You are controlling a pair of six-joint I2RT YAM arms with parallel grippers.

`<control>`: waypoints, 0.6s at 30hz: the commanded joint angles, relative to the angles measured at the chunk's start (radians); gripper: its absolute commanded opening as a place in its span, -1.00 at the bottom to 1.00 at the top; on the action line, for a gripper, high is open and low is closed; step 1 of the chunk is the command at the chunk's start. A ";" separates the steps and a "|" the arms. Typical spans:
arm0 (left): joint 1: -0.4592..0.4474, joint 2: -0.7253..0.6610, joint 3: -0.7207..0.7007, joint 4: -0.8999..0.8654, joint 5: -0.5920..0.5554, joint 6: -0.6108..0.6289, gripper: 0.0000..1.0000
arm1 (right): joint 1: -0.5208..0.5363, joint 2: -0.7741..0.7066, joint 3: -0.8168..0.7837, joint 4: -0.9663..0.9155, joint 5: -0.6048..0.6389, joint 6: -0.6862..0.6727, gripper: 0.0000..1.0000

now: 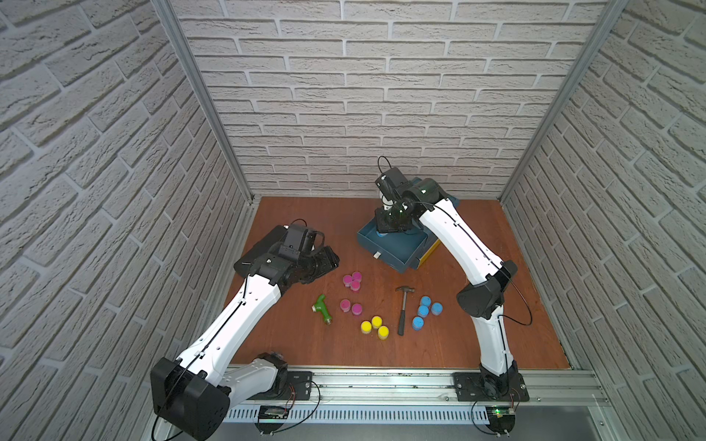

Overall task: Put the paint cans in the drawer according to color
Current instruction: Place the paint can in the drawer.

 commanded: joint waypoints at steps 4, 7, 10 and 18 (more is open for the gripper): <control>-0.013 -0.019 0.022 0.017 -0.005 0.013 0.35 | 0.006 0.028 0.016 0.033 -0.027 -0.038 -0.95; -0.020 -0.020 0.022 0.019 -0.009 0.009 0.35 | 0.005 0.052 0.016 0.043 -0.024 -0.039 -0.94; -0.027 -0.019 0.022 0.022 -0.013 0.007 0.35 | 0.005 0.077 0.016 0.053 -0.031 -0.037 -0.93; -0.040 -0.021 0.022 0.027 -0.020 -0.002 0.35 | 0.006 0.109 0.015 0.086 -0.041 -0.038 -0.77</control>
